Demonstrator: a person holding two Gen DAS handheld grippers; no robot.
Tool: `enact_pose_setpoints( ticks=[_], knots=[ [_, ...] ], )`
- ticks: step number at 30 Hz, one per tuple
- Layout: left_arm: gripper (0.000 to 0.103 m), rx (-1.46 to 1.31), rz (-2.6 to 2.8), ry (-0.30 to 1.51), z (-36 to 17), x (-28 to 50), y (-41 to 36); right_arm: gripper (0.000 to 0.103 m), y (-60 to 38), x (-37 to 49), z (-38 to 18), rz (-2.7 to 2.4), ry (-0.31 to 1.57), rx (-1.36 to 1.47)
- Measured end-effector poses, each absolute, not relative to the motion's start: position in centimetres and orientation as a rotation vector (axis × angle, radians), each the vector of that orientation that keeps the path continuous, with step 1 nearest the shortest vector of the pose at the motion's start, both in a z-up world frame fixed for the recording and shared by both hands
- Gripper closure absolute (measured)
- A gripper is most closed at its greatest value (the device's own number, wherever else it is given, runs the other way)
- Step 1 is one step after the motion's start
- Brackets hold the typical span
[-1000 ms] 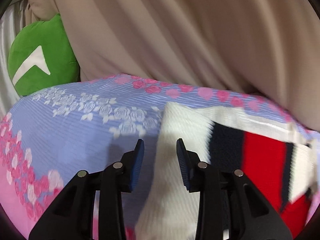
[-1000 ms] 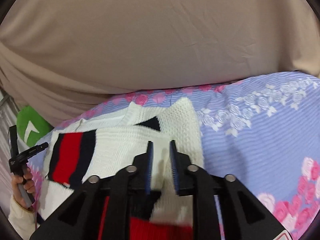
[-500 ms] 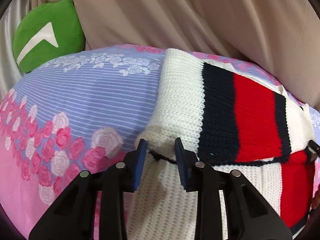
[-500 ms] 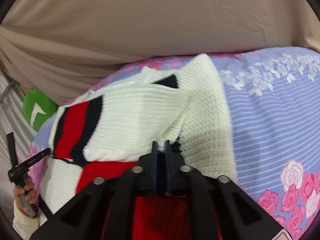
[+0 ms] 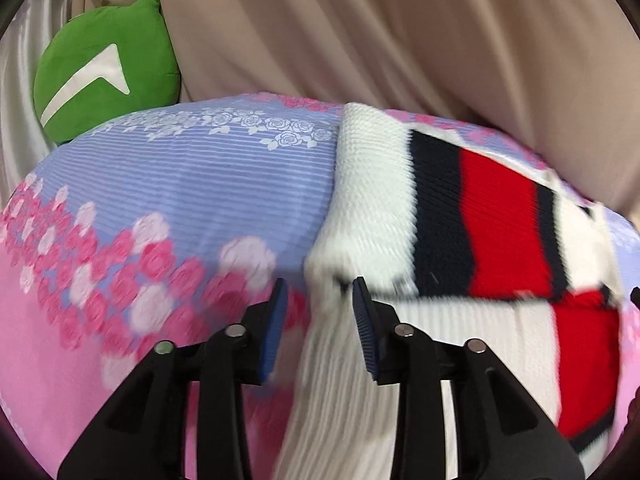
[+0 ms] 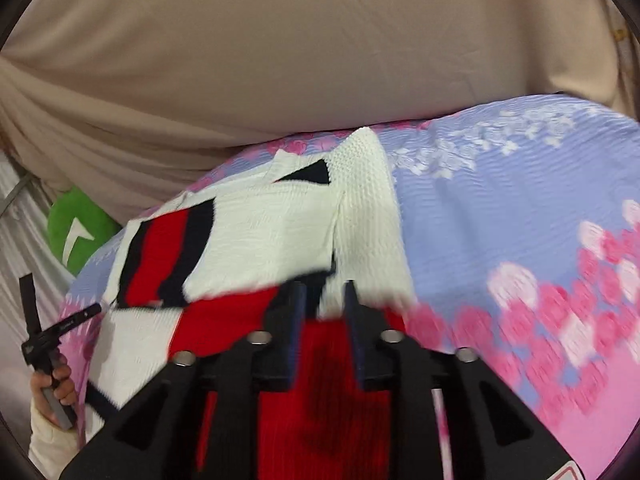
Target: Fold small clothes
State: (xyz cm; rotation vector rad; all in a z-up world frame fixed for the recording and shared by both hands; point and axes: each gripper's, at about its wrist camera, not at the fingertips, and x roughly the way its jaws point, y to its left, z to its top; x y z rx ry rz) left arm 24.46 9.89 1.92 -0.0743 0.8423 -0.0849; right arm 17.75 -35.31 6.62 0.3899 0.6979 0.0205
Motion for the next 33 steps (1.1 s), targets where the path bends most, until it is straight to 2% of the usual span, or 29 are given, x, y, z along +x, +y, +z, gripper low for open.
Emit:
enact_pose_setpoints(
  ticks=[1, 2, 3, 6, 10, 13, 14, 23, 24, 25, 26, 27, 28, 29, 33],
  knots=[
    [0.044, -0.075, -0.107, 0.838, 2.4, 22.6, 10.4, 0.054, -35.1, 15.7, 6.8, 0.022, 0.701, 0.380],
    [0.036, -0.076, -0.129, 0.834, 2.8, 20.7, 11.0, 0.044, -34.8, 13.2, 6.7, 0.024, 0.703, 0.369],
    [0.030, -0.077, -0.149, 0.828, 2.9, 19.1, 11.4, 0.040, -34.7, 11.2, 6.4, 0.026, 0.708, 0.364],
    [0.025, -0.051, -0.217, 0.840, 2.5, 12.9, 12.3, 0.038, -33.5, 4.0, 3.8, 0.035, 0.767, 0.375],
    [0.025, -0.109, -0.288, 0.886, 0.6, 6.4, 13.8, 0.038, -31.7, -3.5, 0.0, 0.040, 0.832, 0.411],
    [0.025, -0.183, -0.330, 0.922, -1.0, 2.9, 14.2, 0.034, -29.6, -7.5, -1.0, 0.030, 0.808, 0.409],
    [0.025, -0.211, -0.347, 0.928, -1.4, 2.0, 14.1, 0.031, -29.1, -8.2, -1.0, 0.047, 0.799, 0.415],
    [0.023, -0.398, -0.397, 0.913, -2.7, 1.4, 13.2, 0.029, -26.9, -6.5, -1.5, 0.190, 0.748, 0.604],
    [0.026, -0.405, -0.400, 0.910, -2.7, 1.4, 13.2, 0.029, -26.7, -6.1, -1.5, 0.181, 0.741, 0.608],
    [0.038, -0.413, -0.405, 0.918, -2.7, 1.6, 13.1, 0.030, -26.5, -5.7, -1.3, 0.174, 0.739, 0.603],
    [0.044, -0.411, -0.393, 0.925, -2.8, 1.6, 13.0, 0.036, -26.3, -5.3, -1.2, 0.177, 0.737, 0.601],
    [0.057, -0.405, -0.384, 0.926, -2.8, 1.7, 13.1, 0.053, -26.1, -5.2, -1.2, 0.176, 0.738, 0.602],
    [0.067, -0.407, -0.378, 0.933, -2.8, 1.8, 13.2, 0.064, -25.8, -4.9, -1.4, 0.177, 0.749, 0.603],
    [0.084, -0.411, -0.378, 0.944, -2.8, 1.8, 13.3, 0.082, -25.7, -4.7, -1.6, 0.175, 0.759, 0.608],
    [0.090, -0.396, -0.361, 0.913, -1.6, 0.6, 13.8, 0.092, -25.7, -6.0, -0.8, 0.170, 0.693, 0.619]
  ],
)
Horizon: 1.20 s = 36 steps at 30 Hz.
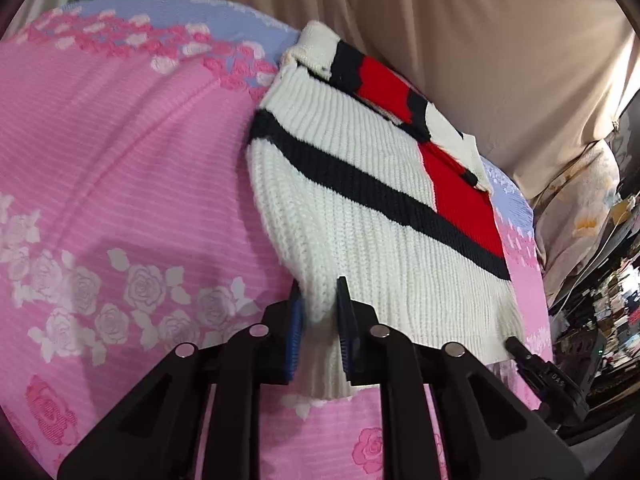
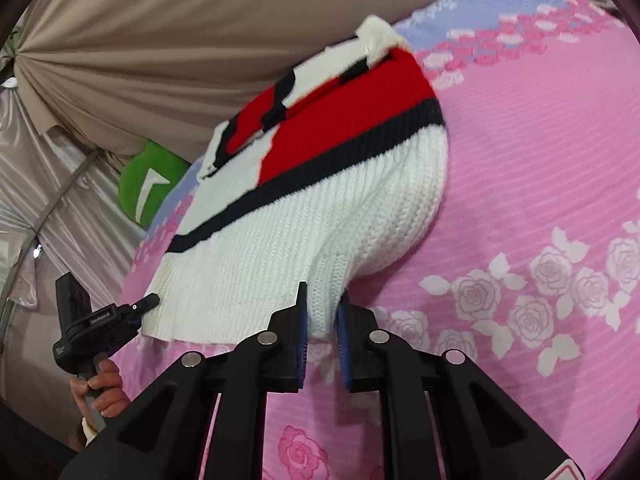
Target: Fold small clothes
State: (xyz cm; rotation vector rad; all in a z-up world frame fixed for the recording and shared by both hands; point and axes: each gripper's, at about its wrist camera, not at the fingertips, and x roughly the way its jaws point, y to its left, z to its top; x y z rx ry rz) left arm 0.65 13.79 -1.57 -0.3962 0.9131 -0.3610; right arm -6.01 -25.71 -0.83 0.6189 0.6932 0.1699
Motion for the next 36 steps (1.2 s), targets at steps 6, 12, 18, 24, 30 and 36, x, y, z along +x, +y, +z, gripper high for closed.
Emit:
enact_pose_setpoints(
  ticks=[6, 12, 18, 24, 30, 36],
  knots=[
    [0.095, -0.348, -0.381, 0.821, 1.6, -2.7, 14.3, 0.094, -25.7, -10.0, 2.0, 0.150, 0.582, 0.540],
    [0.096, -0.320, -0.457, 0.750, 4.0, -7.9, 15.4, 0.095, -26.1, -15.6, 3.9, 0.171, 0.495, 0.456],
    [0.099, -0.323, -0.557, 0.570, 8.6, -16.6, 17.6, 0.095, -25.6, -23.4, 8.5, 0.218, 0.309, 0.391],
    [0.099, -0.252, -0.567, 0.370, 14.7, -20.2, 17.9, 0.095, -25.0, -27.0, 15.2, 0.280, 0.093, 0.335],
    [0.099, -0.232, -0.494, 0.325, 17.0, -13.8, 16.7, 0.096, -26.1, -21.3, 17.7, 0.278, 0.066, 0.318],
    [0.099, -0.173, -0.384, 0.542, 13.8, 0.3, 11.0, 0.096, -29.7, -6.7, 14.0, 0.227, 0.295, 0.434]
  ],
)
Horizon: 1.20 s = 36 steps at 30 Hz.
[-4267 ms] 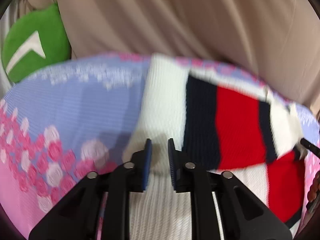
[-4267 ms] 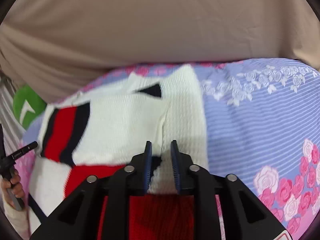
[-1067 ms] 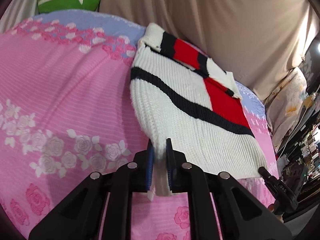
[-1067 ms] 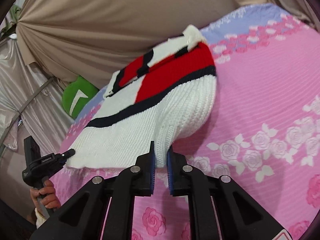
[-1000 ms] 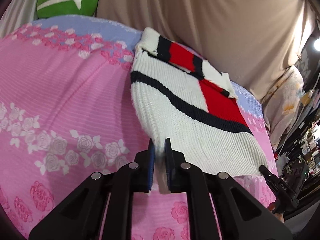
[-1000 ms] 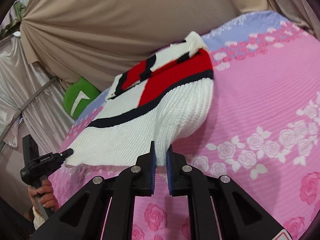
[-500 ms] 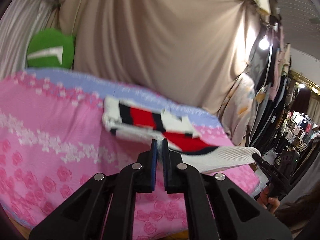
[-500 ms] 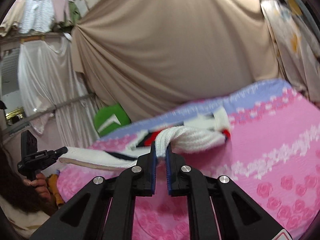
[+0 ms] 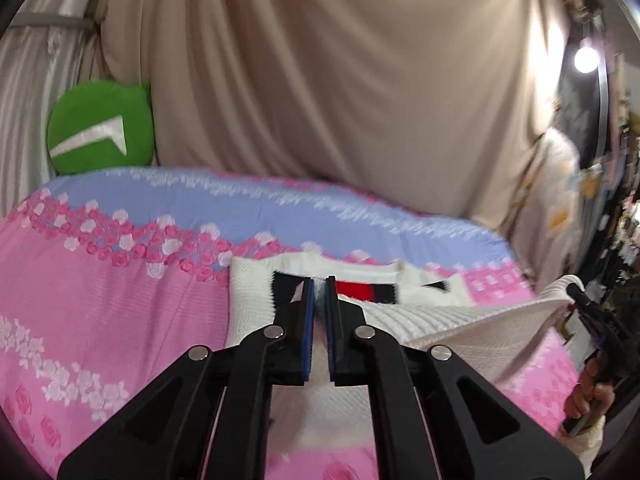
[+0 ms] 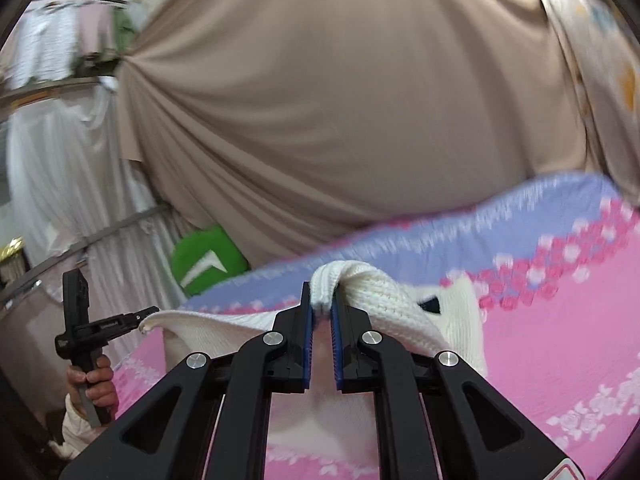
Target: Fold small clothes
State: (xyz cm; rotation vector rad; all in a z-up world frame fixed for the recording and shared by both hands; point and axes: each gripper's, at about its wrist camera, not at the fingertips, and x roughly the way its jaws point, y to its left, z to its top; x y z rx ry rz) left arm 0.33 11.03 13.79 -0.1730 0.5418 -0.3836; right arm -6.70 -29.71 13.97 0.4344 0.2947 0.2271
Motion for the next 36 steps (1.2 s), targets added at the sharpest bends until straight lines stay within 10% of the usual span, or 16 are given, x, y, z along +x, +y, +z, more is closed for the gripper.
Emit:
enact_pose_setpoints(
  ticks=[13, 17, 20, 22, 24, 32, 34, 36],
  knots=[
    [0.102, -0.092, -0.109, 0.785, 4.5, 19.3, 8.3, 0.095, -33.2, 14.6, 3.2, 0.124, 0.678, 0.530],
    [0.100, -0.167, -0.148, 0.814, 3.3, 20.2, 10.3, 0.080, -33.1, 14.2, 3.6, 0.126, 0.632, 0.499],
    [0.071, -0.195, -0.228, 0.786, 4.4, 18.5, 10.7, 0.043, -34.2, 11.9, 6.6, 0.104, 0.508, 0.504],
    [0.034, -0.195, -0.307, 0.749, 5.6, 16.9, 10.1, 0.040, -35.1, 10.0, 8.3, 0.096, 0.459, 0.513],
    [0.026, -0.151, -0.370, 0.742, 6.2, 16.1, 8.6, 0.038, -35.4, 8.8, 8.7, 0.076, 0.469, 0.512],
    [0.040, -0.043, -0.364, 0.906, 2.1, 17.8, 4.6, 0.037, -34.4, 9.1, 4.6, 0.062, 0.654, 0.449],
    [0.059, -0.079, -0.371, 0.908, 1.9, 17.8, 4.8, 0.039, -33.4, 10.1, 3.8, 0.042, 0.695, 0.386],
    [0.093, -0.100, -0.374, 0.905, 2.2, 17.6, 5.0, 0.066, -32.6, 10.8, 3.5, 0.012, 0.714, 0.329]
  ],
)
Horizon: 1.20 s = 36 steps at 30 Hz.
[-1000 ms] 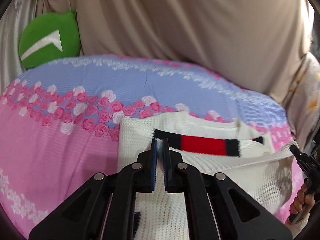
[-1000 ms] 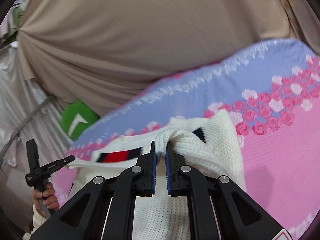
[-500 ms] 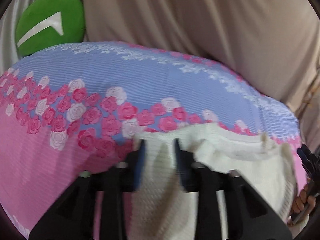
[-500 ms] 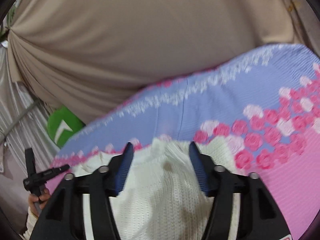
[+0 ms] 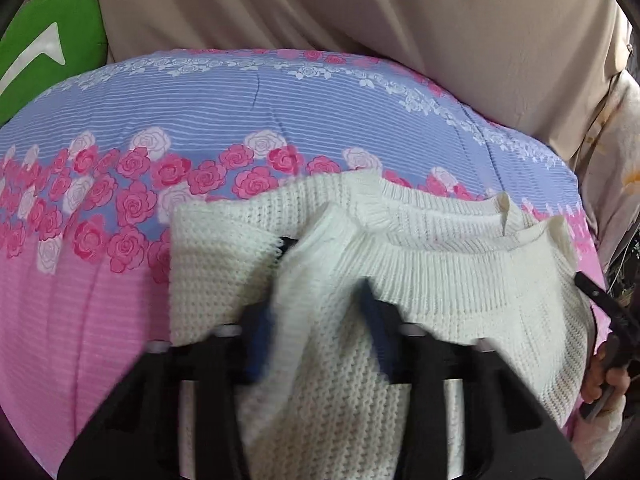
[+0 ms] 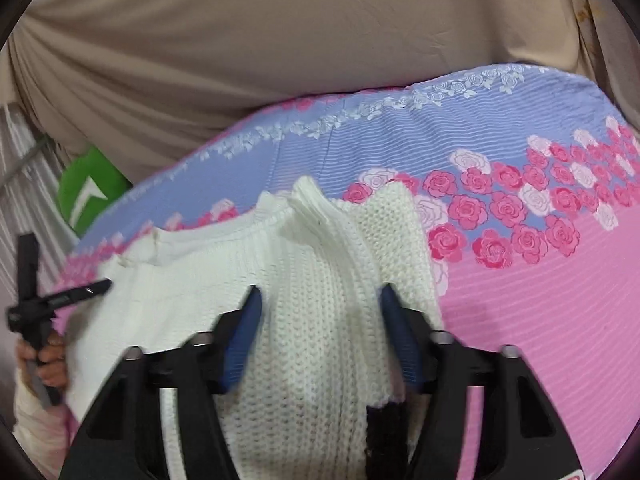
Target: Fold small clothes
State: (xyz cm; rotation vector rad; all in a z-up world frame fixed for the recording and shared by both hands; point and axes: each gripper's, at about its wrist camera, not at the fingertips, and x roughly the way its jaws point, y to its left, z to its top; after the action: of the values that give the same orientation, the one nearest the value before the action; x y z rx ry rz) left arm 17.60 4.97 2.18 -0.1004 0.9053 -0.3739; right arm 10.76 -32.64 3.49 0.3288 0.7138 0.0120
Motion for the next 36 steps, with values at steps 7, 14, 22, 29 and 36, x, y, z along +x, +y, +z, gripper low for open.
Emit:
enact_pose_setpoints(
  ticks=[7, 14, 22, 29, 36],
  knots=[
    [0.096, -0.159, -0.364, 0.635, 10.0, 13.7, 7.0, 0.094, -32.3, 5.0, 11.3, 0.167, 0.356, 0.359],
    [0.096, -0.068, -0.219, 0.727, 7.2, 18.1, 6.4, 0.096, -36.2, 10.7, 5.5, -0.022, 0.615, 0.436],
    [0.091, -0.032, -0.178, 0.794, 3.0, 19.1, 6.3, 0.094, -35.2, 9.9, 5.1, -0.104, 0.632, 0.423],
    [0.084, 0.034, -0.240, 0.652, 7.5, 10.2, 4.0, 0.088, -23.0, 6.0, 7.7, 0.177, 0.631, 0.214],
    [0.077, 0.171, -0.416, 0.809, 2.6, 5.0, -1.1, 0.097, -13.7, 4.3, 2.1, 0.367, 0.840, 0.048]
  ],
)
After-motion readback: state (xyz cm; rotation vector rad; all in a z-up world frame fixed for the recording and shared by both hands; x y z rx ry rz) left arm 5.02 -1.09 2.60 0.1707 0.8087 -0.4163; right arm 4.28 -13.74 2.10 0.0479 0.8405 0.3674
